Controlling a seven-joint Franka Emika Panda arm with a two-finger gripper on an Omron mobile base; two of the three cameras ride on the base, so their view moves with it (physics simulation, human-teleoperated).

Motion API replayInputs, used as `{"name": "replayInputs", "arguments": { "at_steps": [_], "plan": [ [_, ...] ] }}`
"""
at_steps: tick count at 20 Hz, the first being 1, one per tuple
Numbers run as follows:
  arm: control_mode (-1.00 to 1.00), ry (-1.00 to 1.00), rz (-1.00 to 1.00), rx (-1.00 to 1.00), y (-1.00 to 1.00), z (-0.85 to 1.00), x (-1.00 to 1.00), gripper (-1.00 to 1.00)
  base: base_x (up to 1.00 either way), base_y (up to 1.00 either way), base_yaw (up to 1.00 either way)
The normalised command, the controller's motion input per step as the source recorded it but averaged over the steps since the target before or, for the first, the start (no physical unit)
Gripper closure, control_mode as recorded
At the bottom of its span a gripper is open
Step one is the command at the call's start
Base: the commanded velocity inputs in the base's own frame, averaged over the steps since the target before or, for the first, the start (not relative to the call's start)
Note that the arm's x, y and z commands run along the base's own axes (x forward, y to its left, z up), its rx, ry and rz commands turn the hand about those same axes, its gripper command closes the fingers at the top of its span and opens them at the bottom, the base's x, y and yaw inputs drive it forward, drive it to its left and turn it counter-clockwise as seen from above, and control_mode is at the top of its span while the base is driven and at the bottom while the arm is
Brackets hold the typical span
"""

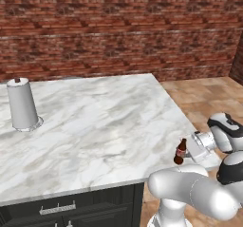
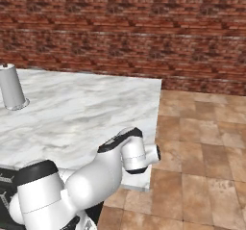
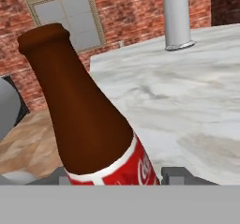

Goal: Pick the bottled drink from the counter and place it in the open cabinet.

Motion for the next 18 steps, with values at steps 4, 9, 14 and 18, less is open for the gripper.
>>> {"name": "replayInputs", "arguments": {
  "at_steps": [4, 9, 14, 18],
  "plan": [
    [-1.0, 0.07, -0.17, 0.0, 0.04, 0.52, -0.03, 1.0, 0.0, 0.0, 0.0],
    [-1.0, 0.15, -0.19, -0.03, 0.2, 0.62, -0.01, 1.0, 0.0, 0.0, 0.0],
    [-1.0, 0.22, -0.2, -0.05, 0.15, 0.66, -0.11, 1.0, 0.0, 0.0, 0.0],
    [-1.0, 0.28, -0.16, -0.05, 0.07, 0.53, -0.22, 1.0, 0.0, 0.0, 0.0]
  ]
}}
